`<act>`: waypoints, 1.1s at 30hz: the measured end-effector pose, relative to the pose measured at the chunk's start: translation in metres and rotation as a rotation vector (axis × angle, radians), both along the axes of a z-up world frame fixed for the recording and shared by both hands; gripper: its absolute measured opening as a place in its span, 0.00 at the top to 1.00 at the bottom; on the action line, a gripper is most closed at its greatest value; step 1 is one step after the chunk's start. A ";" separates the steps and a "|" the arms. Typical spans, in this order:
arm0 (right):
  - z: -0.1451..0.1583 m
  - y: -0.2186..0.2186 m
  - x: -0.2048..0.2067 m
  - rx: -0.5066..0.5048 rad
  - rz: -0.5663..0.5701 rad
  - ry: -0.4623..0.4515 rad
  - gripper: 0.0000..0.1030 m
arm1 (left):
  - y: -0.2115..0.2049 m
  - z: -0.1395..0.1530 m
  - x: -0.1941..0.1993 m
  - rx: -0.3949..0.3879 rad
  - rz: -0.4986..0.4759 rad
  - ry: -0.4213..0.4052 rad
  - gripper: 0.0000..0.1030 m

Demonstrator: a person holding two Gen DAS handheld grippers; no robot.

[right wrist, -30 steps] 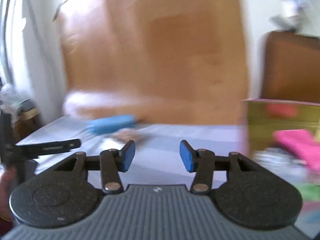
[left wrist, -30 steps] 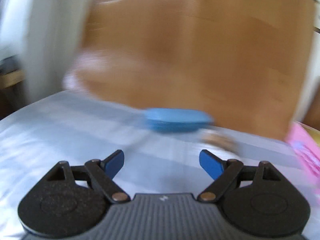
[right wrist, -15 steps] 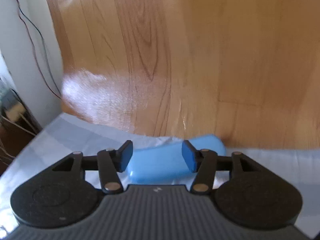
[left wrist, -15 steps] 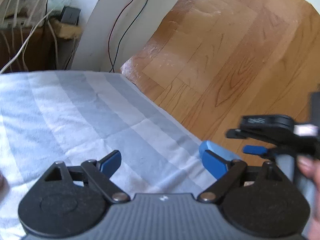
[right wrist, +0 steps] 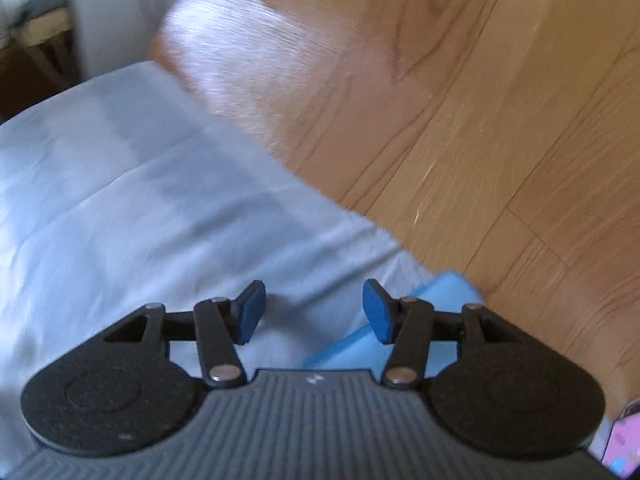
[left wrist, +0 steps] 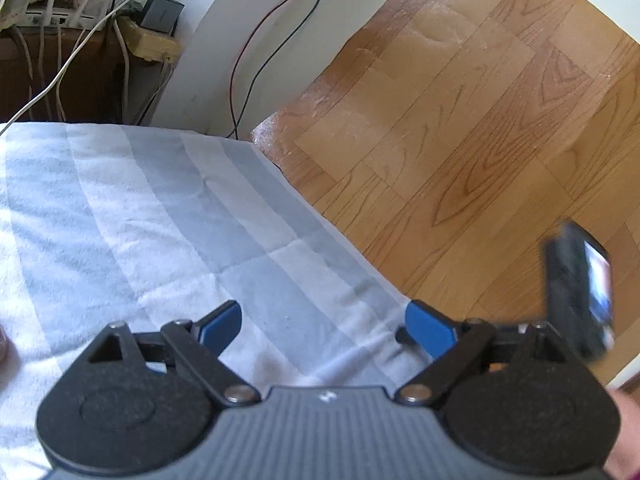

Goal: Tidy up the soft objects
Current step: 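Grasp the blue pencil case with the right gripper, then carry the blue case into the pink tin and open the right gripper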

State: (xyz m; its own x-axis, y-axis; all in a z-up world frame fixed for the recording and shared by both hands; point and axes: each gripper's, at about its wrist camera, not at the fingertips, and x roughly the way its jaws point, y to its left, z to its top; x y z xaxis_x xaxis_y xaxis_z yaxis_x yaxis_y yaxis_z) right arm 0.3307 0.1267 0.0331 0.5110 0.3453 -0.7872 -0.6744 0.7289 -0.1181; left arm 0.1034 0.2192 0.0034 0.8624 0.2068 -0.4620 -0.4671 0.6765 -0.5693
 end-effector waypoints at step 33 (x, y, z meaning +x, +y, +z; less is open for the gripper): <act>-0.004 -0.143 -0.173 0.198 -0.030 -0.123 0.38 | -0.033 0.002 0.022 0.158 -0.188 0.029 0.07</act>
State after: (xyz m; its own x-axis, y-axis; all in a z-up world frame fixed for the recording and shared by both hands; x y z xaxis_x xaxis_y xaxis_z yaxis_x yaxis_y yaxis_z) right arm 0.1581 -0.0164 0.0289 0.6112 0.4703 -0.6366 -0.6418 0.7652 -0.0509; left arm 0.1251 0.1859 0.0051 0.8795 0.1156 -0.4617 -0.3391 0.8329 -0.4374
